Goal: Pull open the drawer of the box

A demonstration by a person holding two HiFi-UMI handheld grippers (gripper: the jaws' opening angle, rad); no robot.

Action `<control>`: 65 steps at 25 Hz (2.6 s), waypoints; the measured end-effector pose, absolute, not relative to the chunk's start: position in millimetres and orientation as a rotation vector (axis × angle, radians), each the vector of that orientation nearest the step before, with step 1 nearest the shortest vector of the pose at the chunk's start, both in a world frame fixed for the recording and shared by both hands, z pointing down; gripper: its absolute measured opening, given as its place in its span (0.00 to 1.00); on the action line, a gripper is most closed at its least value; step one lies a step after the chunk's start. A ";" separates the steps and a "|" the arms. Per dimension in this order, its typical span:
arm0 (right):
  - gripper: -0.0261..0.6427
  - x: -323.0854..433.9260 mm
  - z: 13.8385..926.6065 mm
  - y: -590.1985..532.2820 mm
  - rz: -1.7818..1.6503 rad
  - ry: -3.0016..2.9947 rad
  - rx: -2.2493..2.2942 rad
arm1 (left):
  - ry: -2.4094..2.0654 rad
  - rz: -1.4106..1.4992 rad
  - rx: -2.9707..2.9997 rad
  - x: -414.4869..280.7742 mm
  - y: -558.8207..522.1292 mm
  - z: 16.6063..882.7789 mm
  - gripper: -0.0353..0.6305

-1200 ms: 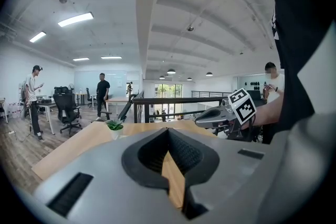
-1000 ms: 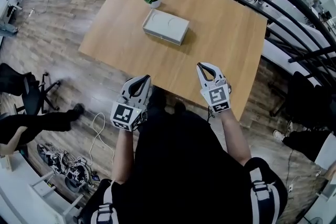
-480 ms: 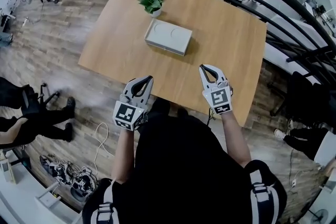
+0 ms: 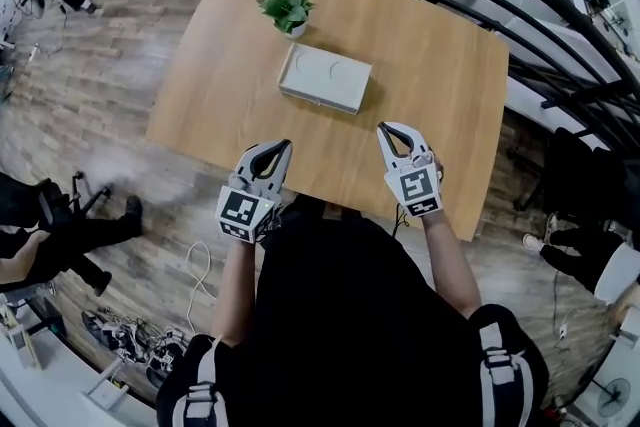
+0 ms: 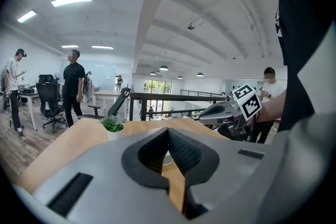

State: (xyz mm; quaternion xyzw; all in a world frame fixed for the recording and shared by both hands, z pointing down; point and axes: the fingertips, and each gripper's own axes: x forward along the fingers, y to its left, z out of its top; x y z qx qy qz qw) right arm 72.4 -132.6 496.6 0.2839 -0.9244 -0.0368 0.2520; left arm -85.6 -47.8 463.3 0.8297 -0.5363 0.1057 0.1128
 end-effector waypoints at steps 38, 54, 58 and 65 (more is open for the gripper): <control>0.08 58.4 542.2 -158.8 0.076 -2.253 1.055 | -0.843 0.448 2.347 -94.7 -153.0 661.0 0.11; 0.08 83.1 566.6 -139.7 0.185 -2.158 1.114 | -0.850 0.232 1.979 -89.2 -186.6 734.0 0.24; 0.08 82.3 570.0 -135.6 0.197 -2.150 1.106 | -0.857 0.225 1.962 -87.9 -194.3 737.4 0.25; 0.08 78.2 570.3 -130.6 0.198 -2.151 1.099 | -0.892 0.243 1.930 -84.1 -203.7 739.5 0.25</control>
